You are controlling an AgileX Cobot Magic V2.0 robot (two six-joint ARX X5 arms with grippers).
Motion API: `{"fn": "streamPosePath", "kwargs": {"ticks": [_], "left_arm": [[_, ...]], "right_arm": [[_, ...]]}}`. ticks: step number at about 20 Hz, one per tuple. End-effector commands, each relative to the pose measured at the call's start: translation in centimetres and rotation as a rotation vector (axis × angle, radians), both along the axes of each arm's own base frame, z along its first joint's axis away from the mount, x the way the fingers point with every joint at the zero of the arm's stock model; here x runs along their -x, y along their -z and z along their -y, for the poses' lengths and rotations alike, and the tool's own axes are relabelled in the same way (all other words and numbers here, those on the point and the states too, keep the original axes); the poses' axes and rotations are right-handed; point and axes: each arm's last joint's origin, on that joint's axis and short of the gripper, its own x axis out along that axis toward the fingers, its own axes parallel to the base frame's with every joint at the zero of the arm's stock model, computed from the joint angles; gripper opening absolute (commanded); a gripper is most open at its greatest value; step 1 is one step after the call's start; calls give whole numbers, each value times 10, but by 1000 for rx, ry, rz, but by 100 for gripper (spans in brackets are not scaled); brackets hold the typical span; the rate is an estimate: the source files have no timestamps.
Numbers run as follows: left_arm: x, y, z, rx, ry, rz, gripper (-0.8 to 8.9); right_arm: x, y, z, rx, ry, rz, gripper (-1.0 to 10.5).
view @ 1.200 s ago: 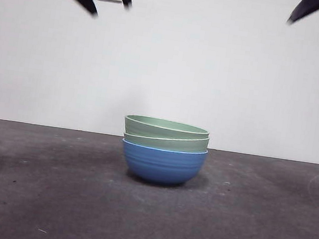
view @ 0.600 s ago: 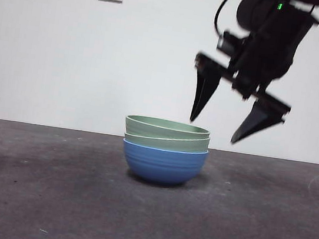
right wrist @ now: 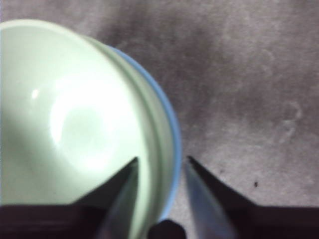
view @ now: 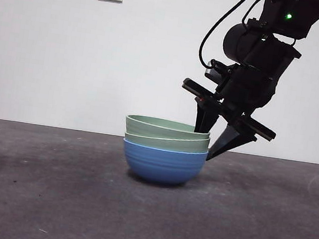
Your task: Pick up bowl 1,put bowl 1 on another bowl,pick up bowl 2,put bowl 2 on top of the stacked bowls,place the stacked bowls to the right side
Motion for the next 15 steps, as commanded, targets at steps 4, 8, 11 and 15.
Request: {"fn": "streamPosePath", "kwargs": {"ticks": [4,8,11,15], "left_arm": [[0,0,0,-4,11,8,355],[0,0,0,-4,11,9,355],[0,0,0,-4,11,9,355],[0,-1,1,-2,11,13,355]], "right_arm": [[0,4,-1,2,3,-12,-3],[-1,4,-1,2,-4,-2,-16],[0,-2,0,-5,-9,16,-17],[3,-27,12,-24,9,81,-17]]}}
